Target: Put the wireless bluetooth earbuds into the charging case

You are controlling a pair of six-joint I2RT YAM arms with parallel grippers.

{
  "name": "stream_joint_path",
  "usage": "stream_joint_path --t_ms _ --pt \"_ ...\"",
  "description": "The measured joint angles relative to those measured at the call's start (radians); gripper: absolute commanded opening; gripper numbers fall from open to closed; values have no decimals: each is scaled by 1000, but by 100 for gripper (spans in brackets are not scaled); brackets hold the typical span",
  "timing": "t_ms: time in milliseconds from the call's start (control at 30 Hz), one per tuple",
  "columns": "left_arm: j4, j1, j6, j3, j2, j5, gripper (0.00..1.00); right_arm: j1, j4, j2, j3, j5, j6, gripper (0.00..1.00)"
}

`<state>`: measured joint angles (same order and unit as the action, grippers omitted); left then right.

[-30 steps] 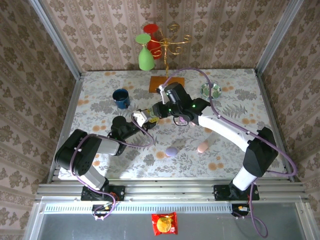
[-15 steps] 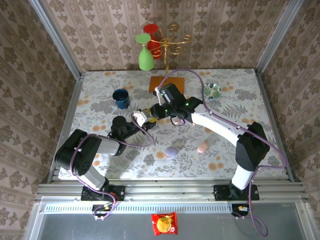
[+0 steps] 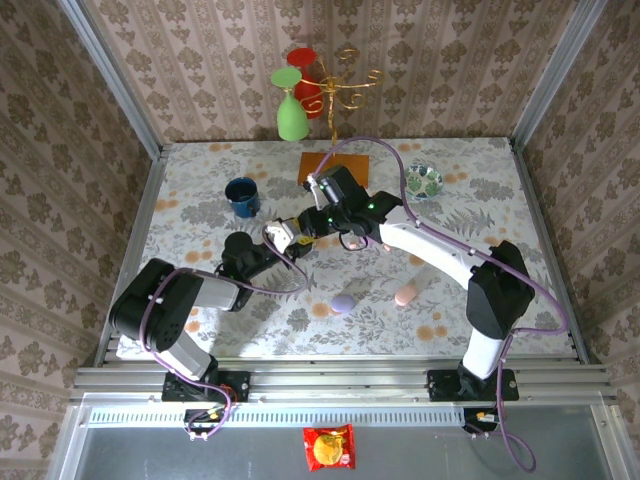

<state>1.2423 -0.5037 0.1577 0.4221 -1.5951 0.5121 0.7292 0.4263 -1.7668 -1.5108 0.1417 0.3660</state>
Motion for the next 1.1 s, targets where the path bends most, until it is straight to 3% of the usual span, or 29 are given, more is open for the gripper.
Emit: stream_joint_path --t_ms 600,1100 --pt "1 14 23 -21 22 16 36 -12 -38 140 77 -4 0 31" --pt "0 1 77 -30 24 37 36 -46 -26 -13 -98 12 -23 30"
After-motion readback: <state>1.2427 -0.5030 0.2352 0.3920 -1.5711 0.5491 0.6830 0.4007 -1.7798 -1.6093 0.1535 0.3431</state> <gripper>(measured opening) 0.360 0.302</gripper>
